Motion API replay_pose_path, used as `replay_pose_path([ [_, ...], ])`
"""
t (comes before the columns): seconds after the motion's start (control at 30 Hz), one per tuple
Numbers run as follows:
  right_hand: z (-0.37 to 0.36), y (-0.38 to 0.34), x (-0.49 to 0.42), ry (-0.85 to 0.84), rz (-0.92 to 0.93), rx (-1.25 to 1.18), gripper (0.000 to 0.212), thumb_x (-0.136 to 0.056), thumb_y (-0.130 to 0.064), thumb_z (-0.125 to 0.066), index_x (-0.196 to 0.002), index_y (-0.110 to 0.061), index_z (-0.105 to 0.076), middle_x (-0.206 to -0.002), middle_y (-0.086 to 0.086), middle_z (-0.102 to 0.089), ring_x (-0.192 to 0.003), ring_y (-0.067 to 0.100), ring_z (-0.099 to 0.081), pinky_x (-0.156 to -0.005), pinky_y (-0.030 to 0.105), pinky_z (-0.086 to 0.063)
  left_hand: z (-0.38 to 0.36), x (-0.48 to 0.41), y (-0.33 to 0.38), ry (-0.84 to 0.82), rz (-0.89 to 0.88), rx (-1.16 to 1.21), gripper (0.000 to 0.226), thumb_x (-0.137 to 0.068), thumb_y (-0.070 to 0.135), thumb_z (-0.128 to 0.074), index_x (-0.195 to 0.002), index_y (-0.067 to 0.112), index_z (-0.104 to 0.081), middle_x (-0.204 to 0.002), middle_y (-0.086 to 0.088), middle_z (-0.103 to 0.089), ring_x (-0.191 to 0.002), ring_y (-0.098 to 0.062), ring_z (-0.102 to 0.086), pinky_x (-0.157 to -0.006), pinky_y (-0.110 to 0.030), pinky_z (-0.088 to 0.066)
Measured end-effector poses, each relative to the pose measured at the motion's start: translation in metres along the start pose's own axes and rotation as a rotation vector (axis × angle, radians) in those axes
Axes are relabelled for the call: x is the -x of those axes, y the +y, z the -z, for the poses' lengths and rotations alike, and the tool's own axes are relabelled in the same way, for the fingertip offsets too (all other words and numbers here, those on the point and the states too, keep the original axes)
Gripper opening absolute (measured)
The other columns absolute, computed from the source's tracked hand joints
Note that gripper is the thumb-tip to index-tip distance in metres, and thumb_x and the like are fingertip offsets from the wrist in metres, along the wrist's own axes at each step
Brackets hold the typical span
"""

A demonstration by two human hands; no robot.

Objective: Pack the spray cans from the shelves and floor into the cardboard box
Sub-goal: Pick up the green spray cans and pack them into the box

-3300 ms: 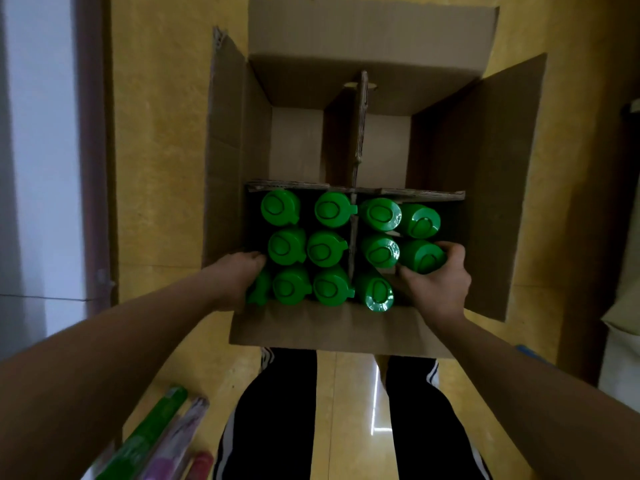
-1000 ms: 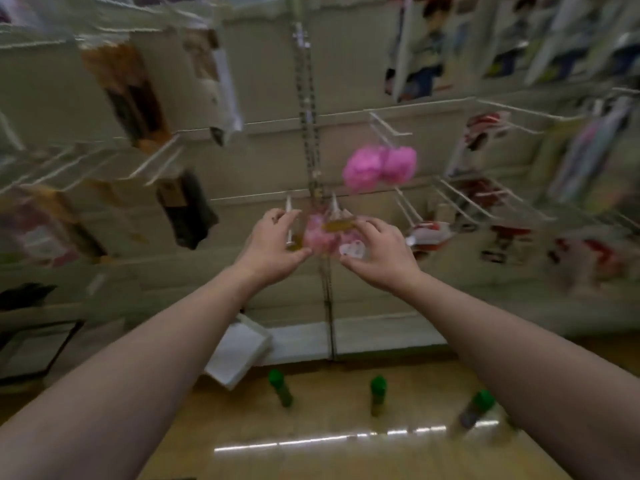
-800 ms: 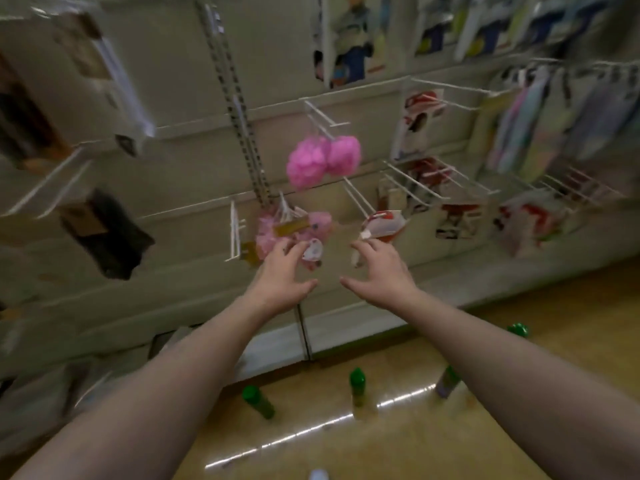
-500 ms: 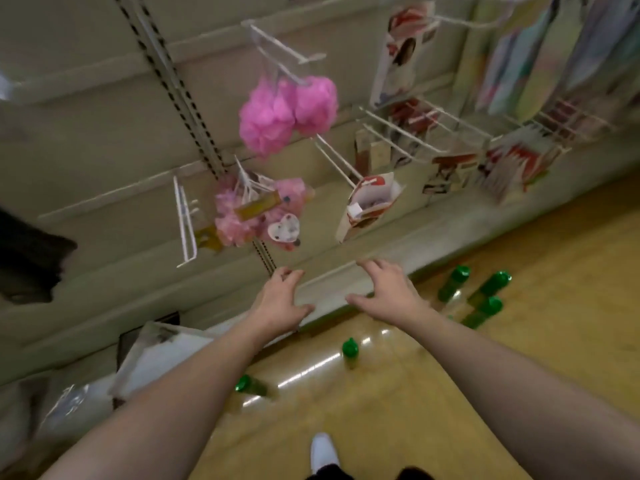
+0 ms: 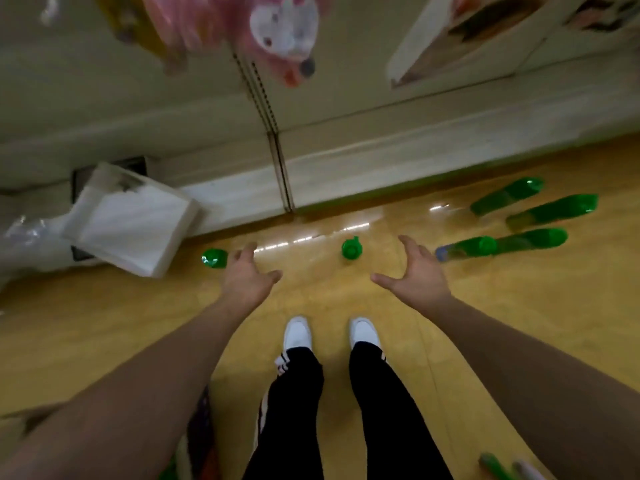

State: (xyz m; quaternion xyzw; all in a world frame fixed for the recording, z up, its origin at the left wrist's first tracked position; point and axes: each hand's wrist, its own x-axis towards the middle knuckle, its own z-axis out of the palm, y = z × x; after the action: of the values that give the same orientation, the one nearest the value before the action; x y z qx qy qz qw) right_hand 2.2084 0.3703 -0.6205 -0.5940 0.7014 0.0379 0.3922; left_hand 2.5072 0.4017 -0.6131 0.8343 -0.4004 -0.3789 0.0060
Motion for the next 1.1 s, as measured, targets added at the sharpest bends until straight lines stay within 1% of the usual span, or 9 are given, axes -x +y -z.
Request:
replay_pose_path([
  [0.23, -0.111, 0.045, -0.098, 0.038, -0.044, -0.123, 0.110, -0.063, -0.055, -0.089, -0.152, -0.020, -0.035, -0.148, 0.010, -0.051, -0.132, 0.029, -0.051, -0.103, 0.044, -0.047, -0.103, -0.089, -0.095, 0.101, 0.196, 0.268, 0.082, -0.080, 0.040, -0.081, -0.149, 0.015, -0.044, -0.148, -0.012, -0.044, -0.133, -0.031, -0.046, -0.107, -0.040, -0.040],
  [0.37, -0.182, 0.074, -0.158, 0.082, -0.044, -0.223, 0.113, -0.060, -0.048, -0.093, -0.152, -0.023, -0.034, -0.147, 0.005, -0.052, -0.129, 0.025, -0.053, -0.101, 0.046, -0.050, -0.163, -0.150, -0.152, 0.147, 0.284, 0.299, 0.088, -0.080, 0.045, -0.080, -0.150, 0.009, -0.041, -0.149, -0.014, -0.045, -0.132, -0.032, -0.048, -0.105, -0.040, -0.042],
  [0.47, -0.231, 0.100, -0.192, 0.083, -0.048, -0.285, 0.118, -0.054, -0.044, -0.095, -0.152, -0.026, -0.032, -0.146, 0.002, -0.053, -0.130, 0.022, -0.052, -0.104, 0.046, -0.049, -0.199, -0.190, -0.193, 0.204, 0.344, 0.387, 0.106, -0.072, 0.049, -0.086, -0.153, 0.009, -0.032, -0.151, -0.014, -0.042, -0.134, -0.032, -0.047, -0.108, -0.043, -0.043],
  [0.6, -0.281, 0.122, -0.217, 0.181, -0.090, -0.379, 0.110, -0.051, -0.037, -0.097, -0.144, -0.018, -0.041, -0.135, 0.002, -0.061, -0.124, 0.019, -0.056, -0.099, 0.034, -0.048, -0.213, -0.236, -0.226, 0.420, 0.383, 0.699, 0.126, -0.061, 0.039, -0.095, -0.157, 0.015, -0.018, -0.152, -0.012, -0.040, -0.134, -0.027, -0.047, -0.111, -0.044, -0.042],
  [0.73, -0.307, 0.121, -0.235, 0.321, -0.101, -0.410, 0.092, -0.051, -0.047, -0.095, -0.128, -0.012, -0.059, -0.115, -0.001, -0.067, -0.111, 0.016, -0.062, -0.093, 0.028, -0.047, -0.210, -0.275, -0.240, 0.522, 0.272, 0.875, 0.114, -0.055, 0.034, -0.097, -0.149, 0.022, -0.033, -0.146, 0.001, -0.049, -0.129, -0.014, -0.050, -0.107, -0.028, -0.042],
  [0.8, -0.312, 0.109, -0.240, 0.355, -0.106, -0.459, 0.076, -0.057, -0.040, -0.095, -0.121, -0.011, -0.064, -0.109, -0.006, -0.065, -0.108, 0.009, -0.059, -0.091, 0.021, -0.041, -0.209, -0.289, -0.241, 0.551, 0.271, 0.962, 0.105, -0.054, 0.035, -0.097, -0.142, 0.019, -0.042, -0.137, 0.004, -0.057, -0.125, -0.011, -0.055, -0.108, -0.028, -0.044],
  [0.9, -0.315, 0.092, -0.245, 0.395, -0.128, -0.554, 0.061, -0.064, -0.031, -0.094, -0.113, -0.021, -0.061, -0.105, -0.009, -0.063, -0.106, 0.008, -0.058, -0.091, 0.021, -0.043, -0.208, -0.296, -0.235, 0.608, 0.320, 1.056, 0.089, -0.062, 0.031, -0.095, -0.136, 0.020, -0.047, -0.132, 0.005, -0.060, -0.122, -0.011, -0.057, -0.111, -0.032, -0.044],
  [1.03, -0.316, 0.080, -0.249, 0.448, -0.152, -0.577, 0.065, -0.064, -0.033, -0.095, -0.119, -0.015, -0.064, -0.105, -0.007, -0.063, -0.104, 0.011, -0.060, -0.099, 0.031, -0.050, -0.208, -0.297, -0.231, 0.667, 0.356, 1.045, 0.081, -0.068, 0.028, -0.092, -0.135, 0.018, -0.049, -0.133, 0.002, -0.060, -0.121, -0.011, -0.057, -0.109, -0.028, -0.044],
  [1.1, -0.318, 0.077, -0.248, 0.454, -0.159, -0.578, 0.066, -0.064, -0.033, -0.095, -0.119, -0.016, -0.063, -0.106, -0.008, -0.063, -0.105, 0.012, -0.060, -0.100, 0.032, -0.050, -0.208, -0.298, -0.232, 0.671, 0.353, 1.044, 0.081, -0.068, 0.028, -0.092, -0.136, 0.017, -0.050, -0.130, 0.003, -0.061, -0.119, -0.010, -0.058, -0.108, -0.028, -0.045],
])
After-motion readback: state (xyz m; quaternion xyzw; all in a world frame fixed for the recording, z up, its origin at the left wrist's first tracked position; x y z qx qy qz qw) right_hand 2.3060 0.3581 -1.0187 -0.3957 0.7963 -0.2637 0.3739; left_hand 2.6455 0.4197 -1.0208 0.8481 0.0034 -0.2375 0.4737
